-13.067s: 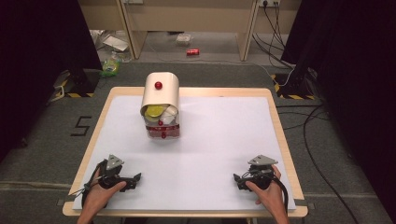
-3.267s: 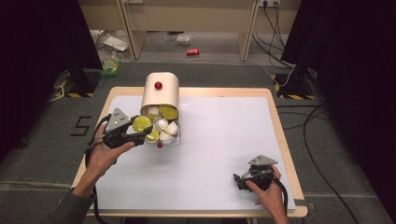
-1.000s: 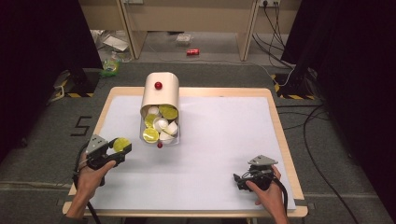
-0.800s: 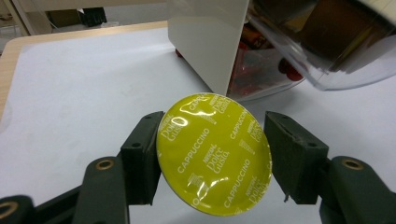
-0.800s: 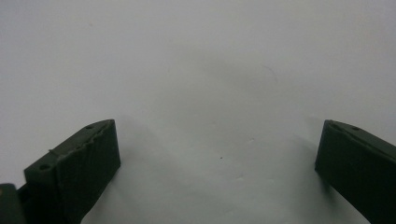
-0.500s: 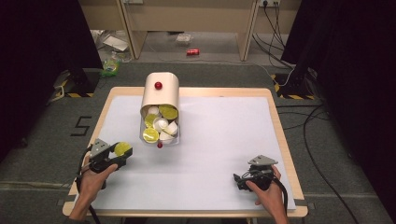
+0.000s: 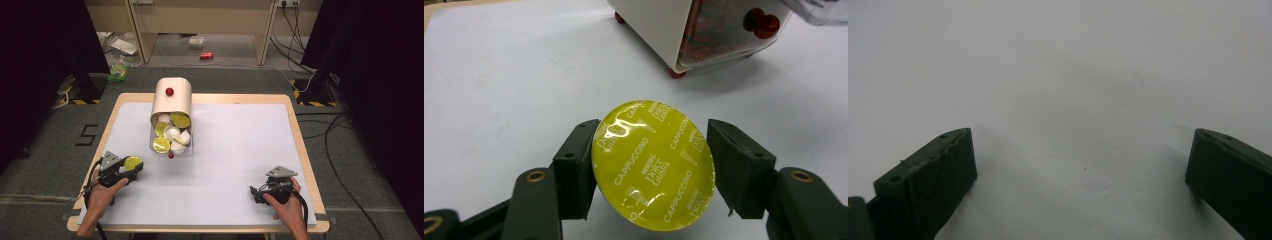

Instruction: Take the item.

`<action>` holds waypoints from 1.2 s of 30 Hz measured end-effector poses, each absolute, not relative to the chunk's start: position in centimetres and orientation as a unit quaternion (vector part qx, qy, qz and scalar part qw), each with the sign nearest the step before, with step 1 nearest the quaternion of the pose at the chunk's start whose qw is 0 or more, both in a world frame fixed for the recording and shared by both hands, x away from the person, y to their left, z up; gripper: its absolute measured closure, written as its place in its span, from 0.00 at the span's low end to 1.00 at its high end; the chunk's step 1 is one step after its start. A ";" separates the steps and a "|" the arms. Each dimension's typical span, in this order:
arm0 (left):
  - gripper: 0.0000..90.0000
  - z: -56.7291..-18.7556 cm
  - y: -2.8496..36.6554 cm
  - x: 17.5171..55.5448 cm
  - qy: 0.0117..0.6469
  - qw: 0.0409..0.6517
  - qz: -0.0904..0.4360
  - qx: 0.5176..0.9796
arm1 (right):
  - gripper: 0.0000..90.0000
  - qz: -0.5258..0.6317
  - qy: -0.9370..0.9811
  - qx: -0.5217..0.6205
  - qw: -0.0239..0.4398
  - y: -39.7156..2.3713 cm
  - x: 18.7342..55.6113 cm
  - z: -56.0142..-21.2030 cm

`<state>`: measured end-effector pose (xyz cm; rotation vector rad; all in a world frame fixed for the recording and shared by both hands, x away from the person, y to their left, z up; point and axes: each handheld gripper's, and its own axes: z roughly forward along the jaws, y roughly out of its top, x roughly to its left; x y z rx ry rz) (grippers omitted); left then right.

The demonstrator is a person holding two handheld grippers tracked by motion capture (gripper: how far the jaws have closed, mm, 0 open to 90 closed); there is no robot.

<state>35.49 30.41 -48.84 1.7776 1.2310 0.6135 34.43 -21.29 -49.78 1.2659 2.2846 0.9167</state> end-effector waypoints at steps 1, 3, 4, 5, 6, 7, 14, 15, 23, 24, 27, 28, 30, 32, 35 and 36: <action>0.44 -48.8 30.4 35.5 0.494 0.432 0.246 0.713 | 0.00 0.325 0.810 0.451 0.185 -21.3 34.4 -49.8; 0.44 -49.0 30.4 35.5 0.496 0.429 0.244 0.715 | 0.00 0.325 0.811 0.449 0.186 -21.3 34.4 -49.8; 0.44 -49.1 30.4 35.5 0.496 0.429 0.243 0.715 | 0.00 0.325 0.810 0.451 0.185 -21.3 34.4 -49.8; 0.44 -49.2 30.4 35.5 0.496 0.428 0.241 0.716 | 0.00 0.325 0.811 0.449 0.186 -21.3 34.4 -49.8; 0.44 -49.2 30.4 35.5 0.496 0.428 0.241 0.716 | 0.00 0.325 0.811 0.449 0.186 -21.3 34.4 -49.8; 0.44 -49.3 30.4 35.5 0.497 0.425 0.241 0.717 | 0.00 0.325 0.811 0.449 0.186 -21.3 34.4 -49.8; 0.44 -49.8 30.4 35.5 0.500 0.418 0.235 0.721 | 0.00 0.326 0.811 0.449 0.186 -21.3 34.4 -49.8; 0.44 -49.8 30.3 35.5 0.502 0.417 0.234 0.721 | 0.00 0.325 0.812 0.448 0.186 -21.3 34.4 -49.8; 0.44 -50.0 30.3 35.5 0.503 0.413 0.232 0.723 | 0.00 0.326 0.811 0.449 0.186 -21.3 34.4 -49.8; 0.43 -50.0 30.3 35.5 0.503 0.413 0.231 0.723 | 0.00 0.326 0.811 0.449 0.186 -21.3 34.4 -49.8; 0.40 -50.0 30.3 35.5 0.505 0.411 0.232 0.723 | 0.00 0.326 0.810 0.451 0.185 -21.3 34.4 -49.8; 0.39 -50.0 30.3 35.5 0.505 0.411 0.232 0.723 | 0.00 0.325 0.810 0.451 0.185 -21.3 34.4 -49.8; 0.35 -50.0 30.3 35.5 0.505 0.411 0.233 0.722 | 0.00 0.325 0.811 0.449 0.186 -21.3 34.4 -49.8; 0.32 -50.0 30.2 35.4 0.504 0.411 0.233 0.723 | 0.00 0.325 0.811 0.449 0.186 -21.3 34.4 -49.8; 0.27 -49.9 30.2 35.4 0.503 0.413 0.235 0.722 | 0.00 0.325 0.811 0.449 0.186 -21.3 34.4 -49.8; 0.26 -49.9 30.2 35.3 0.502 0.412 0.236 0.723 | 0.00 0.325 0.810 0.451 0.185 -21.3 34.4 -49.8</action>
